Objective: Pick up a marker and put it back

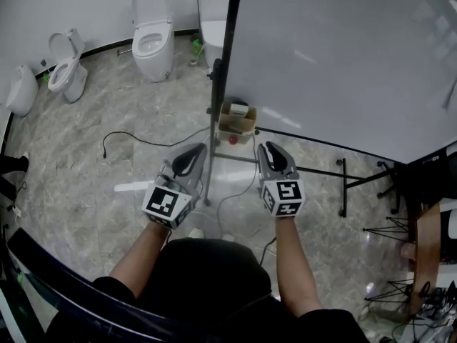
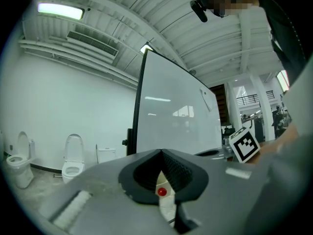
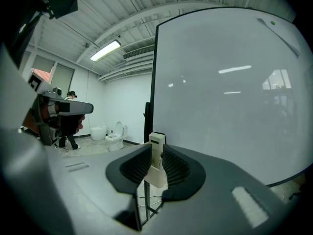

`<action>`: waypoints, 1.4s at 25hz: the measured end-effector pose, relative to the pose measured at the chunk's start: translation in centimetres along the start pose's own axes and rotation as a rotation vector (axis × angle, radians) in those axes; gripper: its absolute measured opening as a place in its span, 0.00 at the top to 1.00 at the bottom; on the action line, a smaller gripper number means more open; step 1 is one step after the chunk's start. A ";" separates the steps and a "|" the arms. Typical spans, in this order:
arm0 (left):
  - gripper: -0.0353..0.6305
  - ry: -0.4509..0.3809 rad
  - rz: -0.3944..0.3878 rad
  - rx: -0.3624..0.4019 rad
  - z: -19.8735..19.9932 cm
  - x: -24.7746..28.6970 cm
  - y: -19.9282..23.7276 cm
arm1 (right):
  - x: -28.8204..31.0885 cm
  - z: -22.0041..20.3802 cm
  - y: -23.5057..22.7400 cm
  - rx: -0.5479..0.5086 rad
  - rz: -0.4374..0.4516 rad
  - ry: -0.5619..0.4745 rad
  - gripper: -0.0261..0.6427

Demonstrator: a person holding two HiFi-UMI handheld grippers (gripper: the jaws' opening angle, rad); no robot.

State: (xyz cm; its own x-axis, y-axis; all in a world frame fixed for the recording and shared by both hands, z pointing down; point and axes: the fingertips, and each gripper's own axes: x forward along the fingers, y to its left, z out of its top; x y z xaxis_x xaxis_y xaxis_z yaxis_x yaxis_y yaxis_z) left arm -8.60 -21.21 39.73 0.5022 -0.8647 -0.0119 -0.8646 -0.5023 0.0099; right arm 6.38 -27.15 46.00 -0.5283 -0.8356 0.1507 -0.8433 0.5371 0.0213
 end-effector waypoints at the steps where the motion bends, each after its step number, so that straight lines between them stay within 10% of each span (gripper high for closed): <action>1: 0.94 0.000 -0.005 0.001 0.0 -0.1 -0.3 | -0.4 0.3 0.0 0.001 -0.002 -0.006 0.85; 35: 0.94 -0.014 -0.133 0.006 1.3 0.4 -4.2 | -8.8 7.5 3.2 -0.001 -0.014 -0.164 0.95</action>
State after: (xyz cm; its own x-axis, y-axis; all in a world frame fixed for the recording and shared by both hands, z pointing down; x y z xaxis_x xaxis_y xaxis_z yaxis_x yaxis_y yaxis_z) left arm -4.83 -19.44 38.36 0.6118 -0.7905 -0.0265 -0.7908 -0.6121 0.0016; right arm 7.58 -18.99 37.30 -0.5259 -0.8504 -0.0135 -0.8504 0.5256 0.0231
